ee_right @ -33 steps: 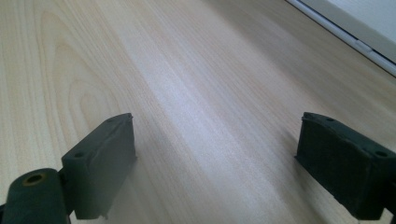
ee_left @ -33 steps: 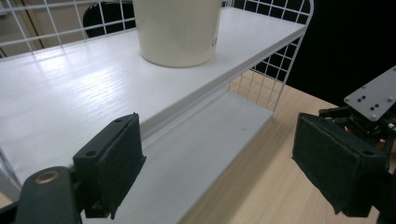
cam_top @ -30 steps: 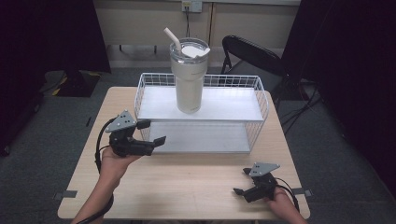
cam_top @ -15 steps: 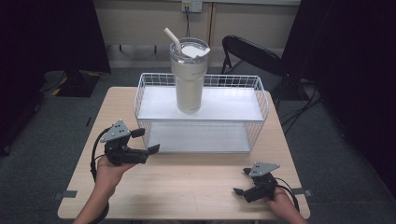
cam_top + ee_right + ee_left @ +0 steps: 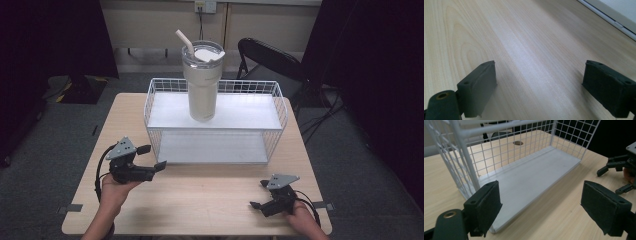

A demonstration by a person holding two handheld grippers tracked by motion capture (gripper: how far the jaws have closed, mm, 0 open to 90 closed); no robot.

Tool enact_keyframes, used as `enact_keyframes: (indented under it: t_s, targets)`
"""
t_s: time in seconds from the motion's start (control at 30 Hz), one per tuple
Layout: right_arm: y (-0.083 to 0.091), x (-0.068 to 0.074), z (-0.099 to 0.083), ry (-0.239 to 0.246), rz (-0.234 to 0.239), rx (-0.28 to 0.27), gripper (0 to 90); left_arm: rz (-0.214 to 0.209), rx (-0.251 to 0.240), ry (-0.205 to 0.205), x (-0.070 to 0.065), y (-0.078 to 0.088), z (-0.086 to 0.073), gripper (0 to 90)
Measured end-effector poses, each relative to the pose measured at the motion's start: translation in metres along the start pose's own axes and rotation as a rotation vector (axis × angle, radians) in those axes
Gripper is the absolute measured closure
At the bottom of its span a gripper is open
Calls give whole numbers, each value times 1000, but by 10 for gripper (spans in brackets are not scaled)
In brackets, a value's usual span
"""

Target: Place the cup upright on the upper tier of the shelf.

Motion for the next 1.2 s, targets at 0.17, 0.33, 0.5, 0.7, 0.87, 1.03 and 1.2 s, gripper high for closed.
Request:
enact_keyframes:
  t_s: [0.17, 0.33, 0.5, 0.7, 0.87, 1.03, 1.2]
  targets:
    - [0, 0, 0, 0, 0, 1, 110, 1, 12, -5, 2, -1, -12, 158]
    - [0, 0, 0, 0, 0, 0, 110, 9, 13, 12, 4, -1, -24, 158]
    - [0, 0, 0, 0, 0, 0, 110, 21, 26, 8, 9, 1, -36, 158]
    - [0, 0, 0, 0, 0, 0, 110, 30, 31, 23, 13, 3, -47, 158]
    - [0, 0, 0, 0, 0, 1, 110, 38, 46, 19, 15, 4, -55, 159]
    - [0, 0, 0, 0, 0, 0, 110, 45, 55, 21, 17, 6, -63, 158]
    - [0, 0, 0, 0, 0, 0, 110, 49, 61, 29, 18, 8, -70, 158]
Point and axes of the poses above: each handheld gripper's, and its own axes: y roughly backward along the jaws, z roughly out of its top, x roughly to its left, the point moved 4 cm from there along -y, roughly forward along the jaws, and after that the axes turned 8 degrees about -y, right-handed, at the moved point
